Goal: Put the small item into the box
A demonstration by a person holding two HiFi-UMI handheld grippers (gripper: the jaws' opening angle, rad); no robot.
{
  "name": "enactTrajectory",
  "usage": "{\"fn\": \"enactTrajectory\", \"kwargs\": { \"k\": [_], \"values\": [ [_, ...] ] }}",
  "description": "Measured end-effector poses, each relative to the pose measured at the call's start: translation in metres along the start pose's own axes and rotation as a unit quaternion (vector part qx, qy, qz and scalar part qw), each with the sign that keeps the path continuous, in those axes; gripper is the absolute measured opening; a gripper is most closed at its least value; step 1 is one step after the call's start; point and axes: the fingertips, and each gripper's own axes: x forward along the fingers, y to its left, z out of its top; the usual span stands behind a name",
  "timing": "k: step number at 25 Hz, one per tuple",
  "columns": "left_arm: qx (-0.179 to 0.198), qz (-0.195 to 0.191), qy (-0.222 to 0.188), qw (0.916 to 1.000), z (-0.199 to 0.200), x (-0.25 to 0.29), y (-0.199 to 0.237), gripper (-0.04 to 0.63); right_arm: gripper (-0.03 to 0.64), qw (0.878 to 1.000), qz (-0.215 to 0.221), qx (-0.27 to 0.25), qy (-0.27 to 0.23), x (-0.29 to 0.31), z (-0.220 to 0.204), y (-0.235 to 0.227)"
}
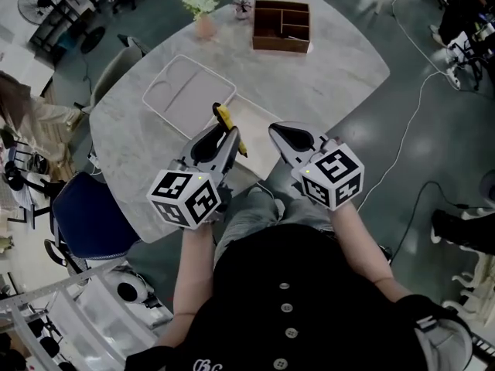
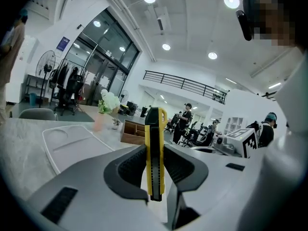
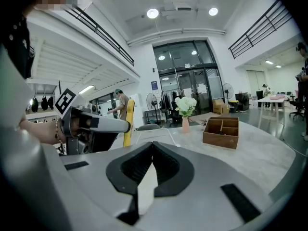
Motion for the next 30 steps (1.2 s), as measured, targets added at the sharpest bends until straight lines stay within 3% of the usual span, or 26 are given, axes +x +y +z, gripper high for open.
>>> {"fn": "enactTrajectory", "kwargs": {
  "k": [18,30],
  "values": [
    [0.015,-0.059,0.051,0.9968,0.004,0.020,0.019,0.126,0.003,0.999,-0.035,0.009,0.021,0.022,0.001,0.004],
    [0.011,-0.071,0.077,0.9945,-0.009,0.035,0.016,0.126,0.003,0.998,-0.051,0.025,0.039,0.011,-0.012,-0.014]
  ]
}}
